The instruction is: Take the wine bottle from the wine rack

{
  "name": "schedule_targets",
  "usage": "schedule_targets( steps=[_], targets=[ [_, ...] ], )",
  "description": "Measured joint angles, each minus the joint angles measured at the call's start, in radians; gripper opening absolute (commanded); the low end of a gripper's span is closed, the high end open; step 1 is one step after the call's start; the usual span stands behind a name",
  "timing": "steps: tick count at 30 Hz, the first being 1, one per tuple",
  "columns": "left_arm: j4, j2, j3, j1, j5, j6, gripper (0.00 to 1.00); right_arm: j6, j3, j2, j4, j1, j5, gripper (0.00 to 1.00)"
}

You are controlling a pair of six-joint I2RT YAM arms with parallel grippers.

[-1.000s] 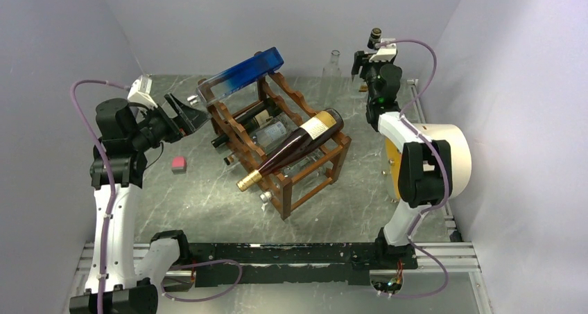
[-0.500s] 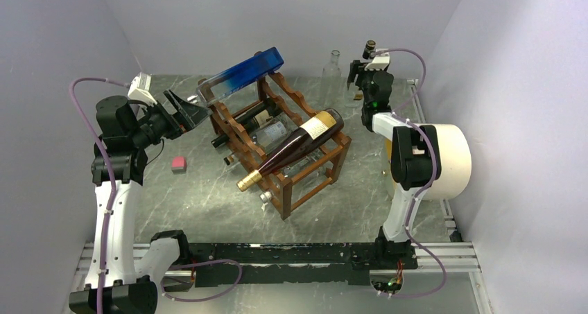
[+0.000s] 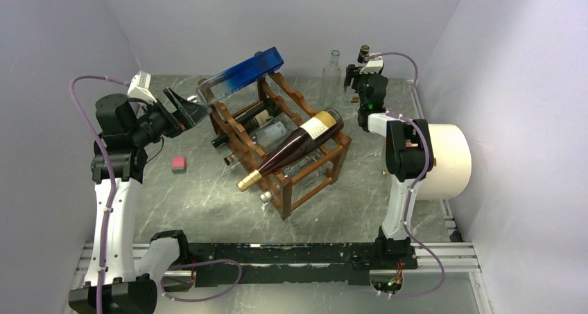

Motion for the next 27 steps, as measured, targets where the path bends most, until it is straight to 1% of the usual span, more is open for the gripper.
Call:
schedule_targets(
  steps=[6,7,11,12,13,22,26,27],
  targets=[
    [0.0,-0.008,0.0,0.0,0.0,0.0,0.99,-0.028,0.001,0.038,0.03,0.004,-0.012,0.01],
    [0.0,-0.008,0.0,0.0,0.0,0.0,0.99,-0.029,0.001,0.038,0.03,0.004,-0.012,0.08],
    [0.0,-0.008,0.0,0.0,0.0,0.0,0.99,-0.03,0.001,0.038,0.03,0.005,-0.011,0.43],
    [0.0,-0.009,0.0,0.0,0.0,0.001,0.99,-0.033,0.001,0.038,0.031,0.006,-0.011,0.5],
    [0.0,-0.009,0.0,0.0,0.0,0.001,0.99,-0.037,0.001,0.038,0.03,0.007,-0.01,0.55],
    [-0.027,-0.031,0.008,0.0,-0.003,0.019,0.99,-0.07,0.001,0.035,0.026,0.017,-0.003,0.83],
    [-0.04,-0.049,0.022,0.0,-0.004,0.024,0.99,-0.091,0.001,0.01,0.031,0.017,0.011,0.9],
    [-0.041,-0.053,0.024,0.0,-0.003,0.025,0.99,-0.097,0.0,0.0,0.031,0.017,0.016,0.91]
  ],
)
